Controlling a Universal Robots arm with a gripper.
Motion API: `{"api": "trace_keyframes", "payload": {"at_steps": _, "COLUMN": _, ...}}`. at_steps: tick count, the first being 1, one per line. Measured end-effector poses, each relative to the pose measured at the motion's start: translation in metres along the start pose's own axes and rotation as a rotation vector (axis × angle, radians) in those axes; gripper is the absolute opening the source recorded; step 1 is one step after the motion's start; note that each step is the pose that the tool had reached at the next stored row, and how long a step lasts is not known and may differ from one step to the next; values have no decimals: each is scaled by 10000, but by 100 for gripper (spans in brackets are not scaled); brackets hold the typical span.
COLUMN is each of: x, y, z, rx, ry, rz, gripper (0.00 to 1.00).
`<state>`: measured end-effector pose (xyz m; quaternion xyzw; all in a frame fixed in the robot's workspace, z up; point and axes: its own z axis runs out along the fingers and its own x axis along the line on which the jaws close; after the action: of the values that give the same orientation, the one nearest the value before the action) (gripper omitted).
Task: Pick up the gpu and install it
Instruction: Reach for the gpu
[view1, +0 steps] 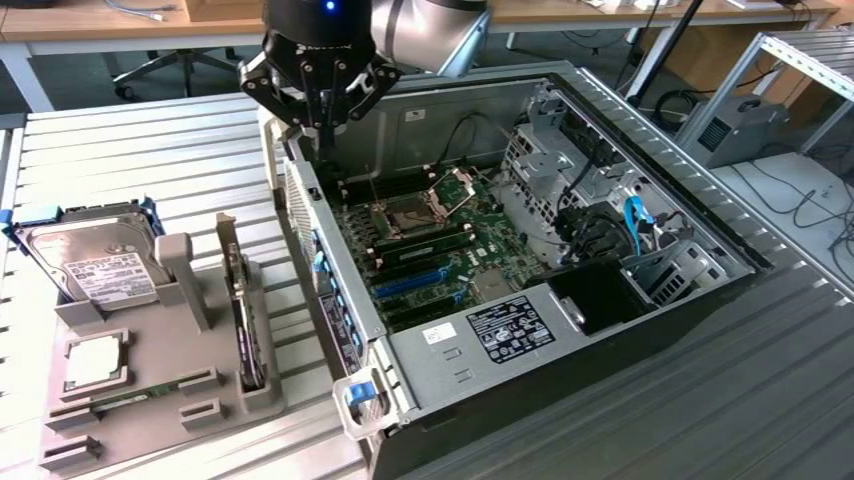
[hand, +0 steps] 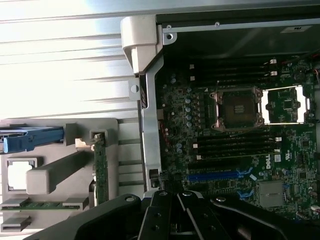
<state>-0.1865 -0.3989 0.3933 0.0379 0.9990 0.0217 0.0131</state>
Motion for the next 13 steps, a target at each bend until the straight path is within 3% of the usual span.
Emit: {"api": "trace_keyframes", "payload": {"at_steps": 13, "x": 84, "y": -7, "z": -2, "rx": 0, "ry": 0, "rz": -1, "gripper": 11}}
